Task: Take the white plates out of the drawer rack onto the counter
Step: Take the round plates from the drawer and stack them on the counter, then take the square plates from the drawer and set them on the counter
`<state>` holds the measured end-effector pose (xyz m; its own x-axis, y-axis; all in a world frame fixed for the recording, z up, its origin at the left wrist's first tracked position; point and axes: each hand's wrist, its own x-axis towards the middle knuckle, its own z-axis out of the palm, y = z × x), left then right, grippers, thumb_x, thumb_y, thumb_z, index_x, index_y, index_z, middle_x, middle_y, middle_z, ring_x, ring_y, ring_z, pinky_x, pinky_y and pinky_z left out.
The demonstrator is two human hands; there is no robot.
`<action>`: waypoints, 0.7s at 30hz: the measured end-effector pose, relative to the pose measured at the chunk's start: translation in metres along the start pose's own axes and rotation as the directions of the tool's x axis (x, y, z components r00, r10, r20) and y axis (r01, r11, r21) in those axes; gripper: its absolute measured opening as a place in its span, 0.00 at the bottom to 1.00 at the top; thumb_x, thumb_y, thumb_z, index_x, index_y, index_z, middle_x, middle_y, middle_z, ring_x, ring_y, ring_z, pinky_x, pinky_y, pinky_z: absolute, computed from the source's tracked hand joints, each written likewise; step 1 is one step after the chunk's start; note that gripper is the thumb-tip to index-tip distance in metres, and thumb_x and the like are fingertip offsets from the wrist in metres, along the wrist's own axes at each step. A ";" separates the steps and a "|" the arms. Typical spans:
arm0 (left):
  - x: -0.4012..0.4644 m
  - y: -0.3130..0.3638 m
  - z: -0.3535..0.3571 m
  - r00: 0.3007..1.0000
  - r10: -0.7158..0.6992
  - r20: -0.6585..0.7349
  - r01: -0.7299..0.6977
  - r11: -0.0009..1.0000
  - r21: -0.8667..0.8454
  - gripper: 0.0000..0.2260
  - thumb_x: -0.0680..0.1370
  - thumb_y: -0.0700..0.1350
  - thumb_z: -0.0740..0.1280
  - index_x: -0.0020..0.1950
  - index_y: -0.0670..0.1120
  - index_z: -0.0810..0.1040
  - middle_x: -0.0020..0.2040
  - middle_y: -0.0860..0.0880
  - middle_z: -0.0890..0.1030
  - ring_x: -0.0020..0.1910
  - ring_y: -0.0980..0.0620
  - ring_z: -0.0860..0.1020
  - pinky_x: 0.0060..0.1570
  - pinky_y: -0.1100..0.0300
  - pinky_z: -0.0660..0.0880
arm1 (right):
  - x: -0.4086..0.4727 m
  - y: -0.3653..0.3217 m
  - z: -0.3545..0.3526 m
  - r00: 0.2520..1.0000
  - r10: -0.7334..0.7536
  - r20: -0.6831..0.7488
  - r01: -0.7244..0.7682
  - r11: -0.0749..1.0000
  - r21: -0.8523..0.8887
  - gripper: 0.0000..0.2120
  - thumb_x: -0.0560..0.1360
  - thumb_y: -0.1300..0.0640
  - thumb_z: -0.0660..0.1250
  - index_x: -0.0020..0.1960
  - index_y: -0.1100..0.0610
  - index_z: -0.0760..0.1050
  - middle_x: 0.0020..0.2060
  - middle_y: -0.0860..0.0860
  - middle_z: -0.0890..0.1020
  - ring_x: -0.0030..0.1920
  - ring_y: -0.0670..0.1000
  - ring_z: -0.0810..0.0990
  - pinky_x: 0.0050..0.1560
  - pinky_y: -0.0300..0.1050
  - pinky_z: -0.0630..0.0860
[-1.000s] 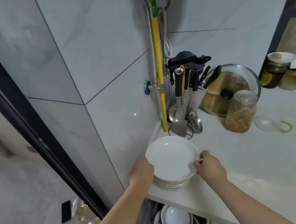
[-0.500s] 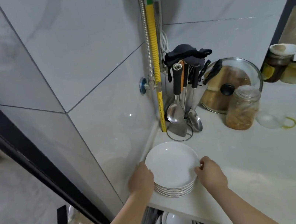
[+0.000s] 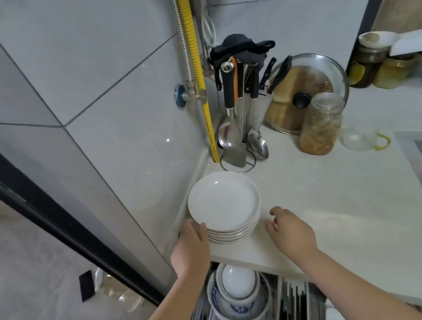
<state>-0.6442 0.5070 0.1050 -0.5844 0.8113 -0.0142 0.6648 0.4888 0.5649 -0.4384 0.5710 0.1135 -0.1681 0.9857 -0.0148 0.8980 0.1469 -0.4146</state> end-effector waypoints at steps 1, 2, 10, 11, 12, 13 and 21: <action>-0.014 -0.001 0.004 1.000 0.030 -0.008 -0.030 0.999 0.014 0.12 0.79 0.59 0.54 0.54 0.53 0.68 0.37 0.56 0.78 0.32 0.55 0.77 0.34 0.57 0.75 | -0.011 0.007 -0.001 0.999 -0.038 -0.007 0.038 0.999 -0.034 0.15 0.78 0.50 0.57 0.60 0.55 0.72 0.50 0.52 0.80 0.49 0.55 0.80 0.45 0.47 0.77; -0.028 -0.003 0.009 0.998 0.069 0.005 -0.069 0.997 0.035 0.13 0.79 0.60 0.54 0.55 0.53 0.68 0.38 0.57 0.79 0.33 0.54 0.78 0.34 0.57 0.75 | -0.022 0.014 -0.001 0.998 -0.067 -0.005 0.066 0.996 -0.066 0.15 0.78 0.50 0.57 0.61 0.55 0.72 0.50 0.52 0.80 0.49 0.56 0.80 0.46 0.48 0.77; -0.125 0.006 0.070 0.908 0.243 0.340 -0.312 0.935 0.167 0.18 0.77 0.62 0.53 0.58 0.53 0.72 0.49 0.54 0.81 0.46 0.50 0.81 0.41 0.57 0.72 | -0.119 0.093 0.007 0.997 -0.046 0.055 0.053 0.991 -0.123 0.16 0.78 0.48 0.55 0.60 0.54 0.72 0.48 0.52 0.80 0.48 0.55 0.80 0.44 0.47 0.73; -0.136 0.009 0.078 0.889 0.249 0.384 -0.333 0.928 0.168 0.18 0.77 0.62 0.53 0.57 0.53 0.72 0.47 0.54 0.81 0.45 0.50 0.81 0.41 0.57 0.73 | -0.131 0.105 0.009 0.998 -0.023 0.064 0.031 0.992 -0.120 0.16 0.78 0.48 0.55 0.60 0.54 0.72 0.49 0.52 0.81 0.48 0.55 0.80 0.44 0.47 0.74; -0.146 0.011 0.087 0.869 0.260 0.421 -0.355 0.921 0.163 0.18 0.77 0.62 0.53 0.55 0.54 0.73 0.45 0.55 0.81 0.44 0.50 0.80 0.41 0.57 0.74 | -0.143 0.117 0.012 0.997 0.007 0.080 0.003 0.993 -0.119 0.16 0.78 0.47 0.55 0.60 0.54 0.72 0.50 0.52 0.81 0.49 0.55 0.80 0.44 0.47 0.74; -0.157 0.012 0.095 0.851 0.268 0.452 -0.372 0.915 0.157 0.17 0.76 0.63 0.53 0.53 0.54 0.73 0.42 0.55 0.80 0.42 0.50 0.79 0.41 0.56 0.75 | -0.155 0.129 0.015 0.994 0.043 0.099 -0.031 0.993 -0.117 0.16 0.78 0.47 0.55 0.60 0.54 0.72 0.51 0.53 0.81 0.50 0.55 0.80 0.45 0.47 0.75; -0.222 0.019 0.166 0.737 0.199 0.646 -0.417 0.886 0.204 0.17 0.78 0.62 0.55 0.52 0.52 0.74 0.44 0.53 0.81 0.42 0.51 0.79 0.38 0.58 0.73 | -0.235 0.220 0.047 0.905 0.331 0.267 -0.303 0.942 -0.142 0.17 0.79 0.49 0.54 0.63 0.54 0.70 0.55 0.52 0.79 0.53 0.55 0.80 0.48 0.47 0.76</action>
<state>-0.4245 0.3893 -0.0181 0.0022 0.9021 -0.4315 0.9274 0.1595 0.3382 -0.2209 0.3678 -0.0172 0.0371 0.9185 -0.3936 0.9550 -0.1485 -0.2566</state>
